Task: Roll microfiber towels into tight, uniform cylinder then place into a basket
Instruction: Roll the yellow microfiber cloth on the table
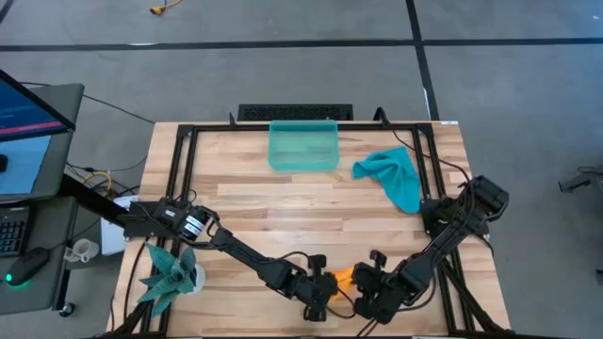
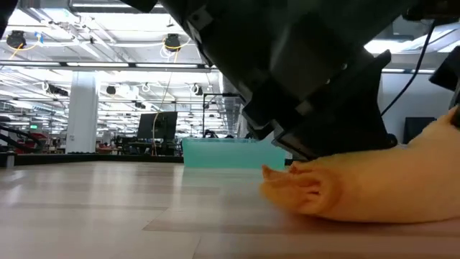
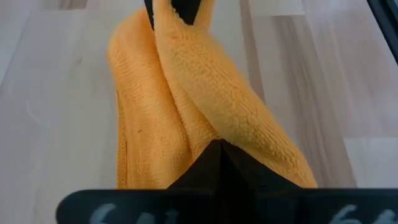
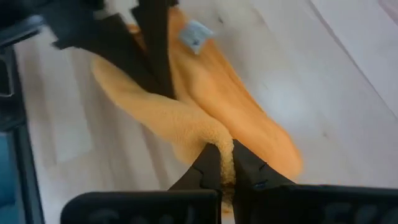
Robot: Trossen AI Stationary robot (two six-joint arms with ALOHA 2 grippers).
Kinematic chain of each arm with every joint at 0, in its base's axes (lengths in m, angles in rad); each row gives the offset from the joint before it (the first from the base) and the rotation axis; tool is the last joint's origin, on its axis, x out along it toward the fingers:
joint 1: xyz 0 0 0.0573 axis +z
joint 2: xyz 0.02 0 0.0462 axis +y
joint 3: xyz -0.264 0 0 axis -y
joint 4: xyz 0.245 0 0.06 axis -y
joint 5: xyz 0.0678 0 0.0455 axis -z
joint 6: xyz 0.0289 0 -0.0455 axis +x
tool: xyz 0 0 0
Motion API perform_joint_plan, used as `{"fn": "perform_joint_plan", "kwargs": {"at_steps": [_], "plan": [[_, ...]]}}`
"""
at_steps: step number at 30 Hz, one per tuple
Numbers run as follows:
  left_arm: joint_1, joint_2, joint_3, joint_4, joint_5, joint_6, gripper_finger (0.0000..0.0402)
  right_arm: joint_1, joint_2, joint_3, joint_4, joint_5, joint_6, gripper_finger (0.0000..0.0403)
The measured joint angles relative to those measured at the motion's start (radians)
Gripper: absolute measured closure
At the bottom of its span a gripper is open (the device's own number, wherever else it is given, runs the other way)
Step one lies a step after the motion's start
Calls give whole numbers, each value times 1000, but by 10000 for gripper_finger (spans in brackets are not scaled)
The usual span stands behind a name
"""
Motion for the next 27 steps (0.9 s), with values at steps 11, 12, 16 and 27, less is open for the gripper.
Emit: {"fn": "perform_joint_plan", "kwargs": {"at_steps": [11,12,16,27], "plan": [[5,4,22,-28,10,-37,401,-59,38,1,-34,-32,23,381],[5,4,23,-30,9,-23,401,-66,38,1,-36,-43,23,381],[4,4,23,-34,-31,34,401,-83,52,2,-44,-51,23,381],[-19,5,89,-149,-128,107,401,-109,90,3,-50,-92,19,381]]}}
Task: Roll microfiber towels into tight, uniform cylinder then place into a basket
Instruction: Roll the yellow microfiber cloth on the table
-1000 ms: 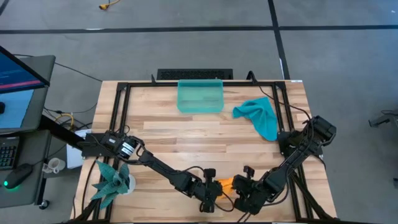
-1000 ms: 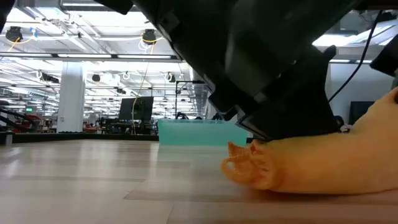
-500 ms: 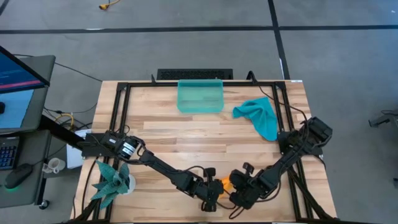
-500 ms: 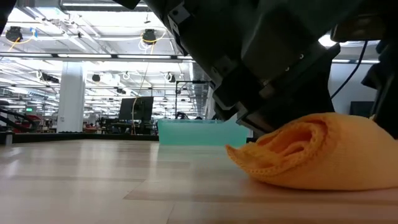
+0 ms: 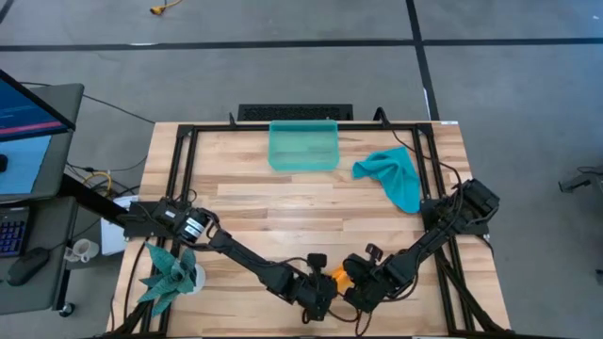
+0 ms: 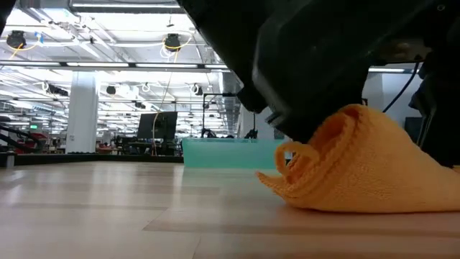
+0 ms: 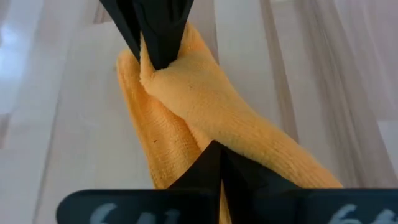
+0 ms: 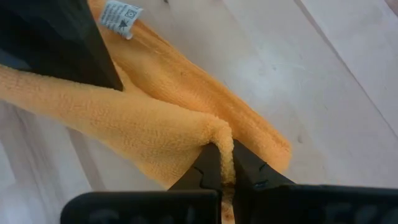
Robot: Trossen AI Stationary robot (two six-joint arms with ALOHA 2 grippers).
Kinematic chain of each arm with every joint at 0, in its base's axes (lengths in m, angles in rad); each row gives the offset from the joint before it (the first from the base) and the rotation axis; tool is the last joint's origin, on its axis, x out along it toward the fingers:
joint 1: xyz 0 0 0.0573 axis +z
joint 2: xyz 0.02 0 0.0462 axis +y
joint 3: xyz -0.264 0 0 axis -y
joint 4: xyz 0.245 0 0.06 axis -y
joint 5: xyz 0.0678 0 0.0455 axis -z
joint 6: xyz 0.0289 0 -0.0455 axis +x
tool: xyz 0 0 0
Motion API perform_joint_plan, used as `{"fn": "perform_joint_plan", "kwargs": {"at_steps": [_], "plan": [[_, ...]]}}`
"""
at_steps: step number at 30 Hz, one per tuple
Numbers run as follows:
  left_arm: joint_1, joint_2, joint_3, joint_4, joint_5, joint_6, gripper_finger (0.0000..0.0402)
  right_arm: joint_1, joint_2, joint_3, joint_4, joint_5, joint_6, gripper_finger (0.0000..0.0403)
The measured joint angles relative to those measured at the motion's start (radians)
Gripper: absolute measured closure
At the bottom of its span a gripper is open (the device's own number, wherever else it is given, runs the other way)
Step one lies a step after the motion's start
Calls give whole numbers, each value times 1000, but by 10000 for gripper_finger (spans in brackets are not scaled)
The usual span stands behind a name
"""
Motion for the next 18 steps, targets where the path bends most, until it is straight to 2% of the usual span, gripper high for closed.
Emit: {"fn": "perform_joint_plan", "kwargs": {"at_steps": [4,11,15,18], "plan": [[-39,-29,0,-53,-84,18,401,-5,1,-1,-3,-6,0,381],[-146,-102,1,-48,-315,76,401,-9,2,-2,-5,-11,0,380],[-178,-98,2,63,-318,155,401,-9,2,-3,-3,-10,3,380],[-150,-65,4,102,-300,156,401,-7,3,-3,-2,-8,3,380]]}}
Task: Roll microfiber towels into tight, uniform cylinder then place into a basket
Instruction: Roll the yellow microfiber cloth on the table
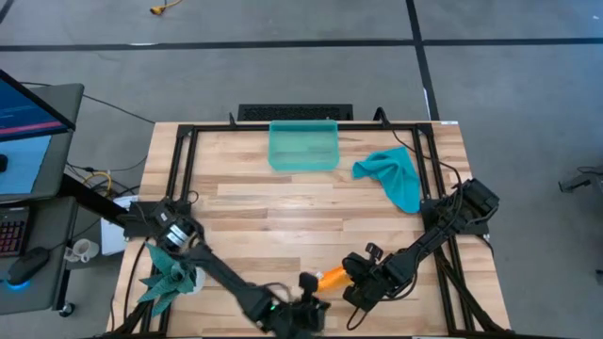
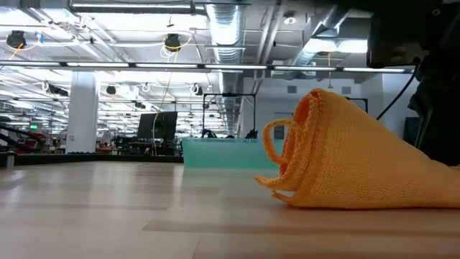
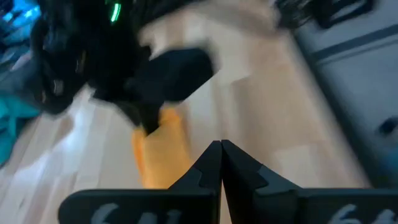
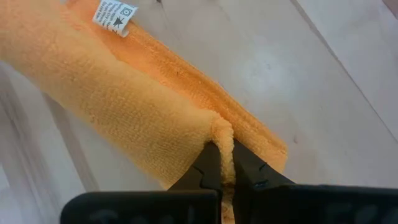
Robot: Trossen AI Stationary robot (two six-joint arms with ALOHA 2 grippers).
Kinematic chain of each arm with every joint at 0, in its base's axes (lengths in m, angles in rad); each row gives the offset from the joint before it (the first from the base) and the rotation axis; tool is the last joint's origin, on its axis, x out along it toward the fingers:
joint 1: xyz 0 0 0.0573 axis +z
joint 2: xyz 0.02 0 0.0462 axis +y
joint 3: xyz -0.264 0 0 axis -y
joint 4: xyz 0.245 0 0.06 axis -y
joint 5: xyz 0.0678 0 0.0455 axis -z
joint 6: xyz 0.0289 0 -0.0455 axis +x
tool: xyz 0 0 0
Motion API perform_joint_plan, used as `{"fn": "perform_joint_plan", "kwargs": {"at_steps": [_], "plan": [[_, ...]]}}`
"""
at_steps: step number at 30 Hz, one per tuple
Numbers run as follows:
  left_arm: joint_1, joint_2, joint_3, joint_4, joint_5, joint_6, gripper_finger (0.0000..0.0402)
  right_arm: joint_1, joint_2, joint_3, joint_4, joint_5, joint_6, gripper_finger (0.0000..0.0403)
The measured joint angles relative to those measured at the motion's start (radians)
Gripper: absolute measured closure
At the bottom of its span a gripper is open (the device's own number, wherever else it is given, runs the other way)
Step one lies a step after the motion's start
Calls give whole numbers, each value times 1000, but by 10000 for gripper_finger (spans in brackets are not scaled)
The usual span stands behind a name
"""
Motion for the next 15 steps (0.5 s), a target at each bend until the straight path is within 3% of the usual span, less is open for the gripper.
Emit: {"fn": "perform_joint_plan", "kwargs": {"at_steps": [10,15], "plan": [[86,66,-2,53,51,-43,401,-2,0,0,0,-2,-7,380],[78,65,-1,-43,-7,-160,401,0,0,0,1,-1,-8,380]]}}
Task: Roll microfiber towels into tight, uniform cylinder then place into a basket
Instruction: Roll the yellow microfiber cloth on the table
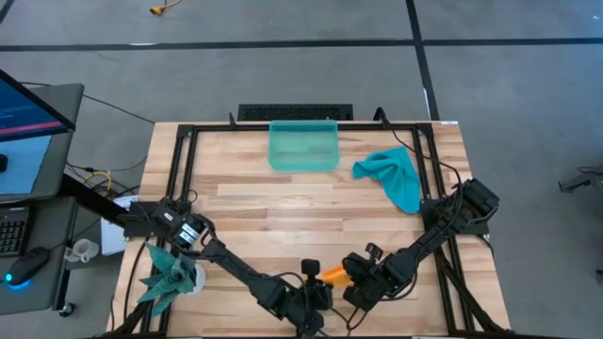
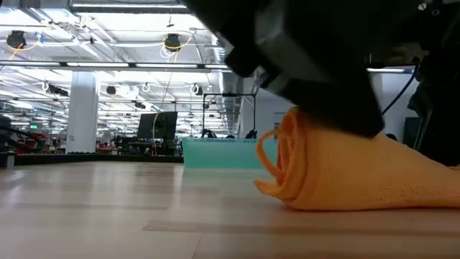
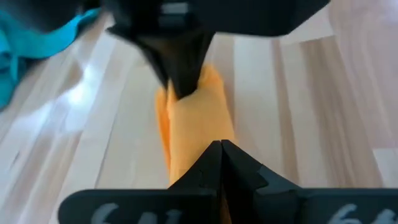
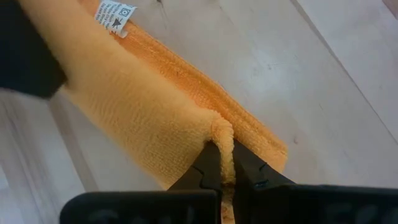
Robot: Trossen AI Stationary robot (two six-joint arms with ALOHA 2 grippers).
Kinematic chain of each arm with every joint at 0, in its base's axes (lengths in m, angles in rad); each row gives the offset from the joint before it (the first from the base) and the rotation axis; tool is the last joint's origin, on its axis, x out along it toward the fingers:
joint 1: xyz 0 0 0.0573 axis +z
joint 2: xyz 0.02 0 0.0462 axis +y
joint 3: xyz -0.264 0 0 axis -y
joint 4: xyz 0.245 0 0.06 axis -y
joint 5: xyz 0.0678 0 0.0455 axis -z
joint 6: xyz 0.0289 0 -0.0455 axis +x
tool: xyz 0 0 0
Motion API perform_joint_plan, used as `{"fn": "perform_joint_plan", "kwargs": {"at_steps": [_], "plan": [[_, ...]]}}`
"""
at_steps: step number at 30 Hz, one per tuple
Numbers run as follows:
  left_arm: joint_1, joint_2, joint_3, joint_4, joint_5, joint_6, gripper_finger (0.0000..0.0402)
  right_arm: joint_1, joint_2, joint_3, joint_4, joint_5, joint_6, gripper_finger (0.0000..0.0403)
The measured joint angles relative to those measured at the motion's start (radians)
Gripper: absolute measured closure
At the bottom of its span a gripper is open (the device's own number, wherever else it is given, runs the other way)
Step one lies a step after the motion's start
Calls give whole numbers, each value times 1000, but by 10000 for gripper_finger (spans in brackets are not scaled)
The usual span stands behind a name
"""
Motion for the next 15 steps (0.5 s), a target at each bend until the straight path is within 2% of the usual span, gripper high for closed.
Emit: {"fn": "perform_joint_plan", "kwargs": {"at_steps": [2,8,13,15], "plan": [[0,0,0,-37,-4,-58,401,0,0,0,0,0,0,380],[-9,0,0,-56,-38,-108,401,0,0,0,0,0,0,379],[-4,0,-5,-150,-4,-269,402,0,0,0,0,0,0,380],[-2,-2,-27,-139,5,-299,402,0,0,0,0,0,0,380]]}}
